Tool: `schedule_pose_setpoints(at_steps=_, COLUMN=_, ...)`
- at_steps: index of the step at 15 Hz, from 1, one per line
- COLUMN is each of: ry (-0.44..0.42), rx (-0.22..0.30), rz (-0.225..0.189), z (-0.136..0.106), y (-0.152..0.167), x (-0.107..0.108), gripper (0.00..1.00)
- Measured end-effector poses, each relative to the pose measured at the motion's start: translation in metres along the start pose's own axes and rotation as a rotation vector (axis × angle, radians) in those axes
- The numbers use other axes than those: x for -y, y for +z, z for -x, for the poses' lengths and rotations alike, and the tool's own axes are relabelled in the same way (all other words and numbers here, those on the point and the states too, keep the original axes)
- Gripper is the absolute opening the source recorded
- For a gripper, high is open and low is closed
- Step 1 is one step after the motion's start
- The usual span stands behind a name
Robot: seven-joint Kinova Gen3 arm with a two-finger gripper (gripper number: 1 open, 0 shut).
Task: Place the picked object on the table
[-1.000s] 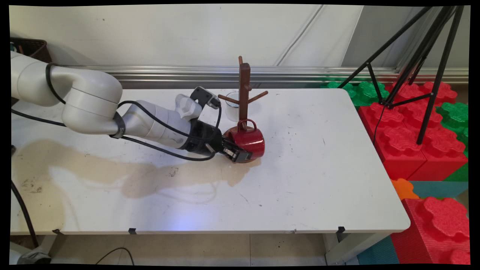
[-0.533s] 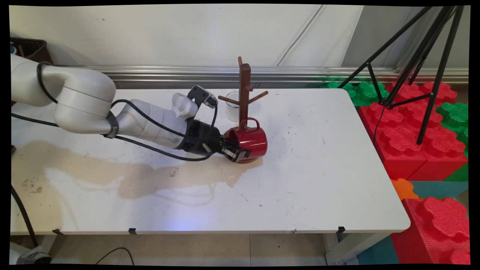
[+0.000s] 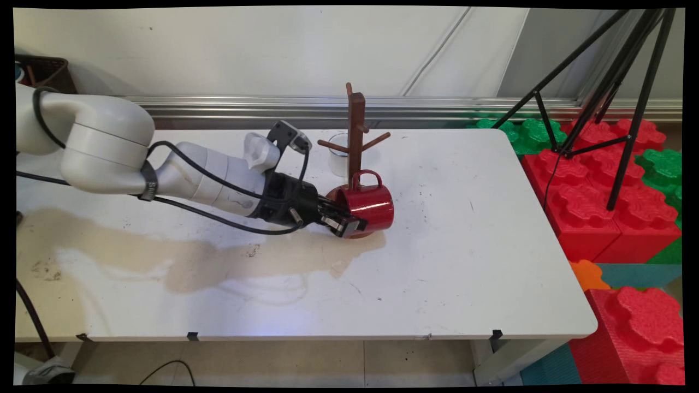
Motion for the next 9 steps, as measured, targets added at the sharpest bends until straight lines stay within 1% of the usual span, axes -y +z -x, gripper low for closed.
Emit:
schedule_pose_setpoints(at_steps=4, ry=0.001, rx=-0.007, rz=0.027, z=0.0, y=-0.01, x=-0.007, gripper=0.0)
schedule_pose_setpoints(at_steps=9, ry=0.009, rx=-0.001, rz=0.046, z=0.002, y=-0.025, x=-0.014, gripper=0.0)
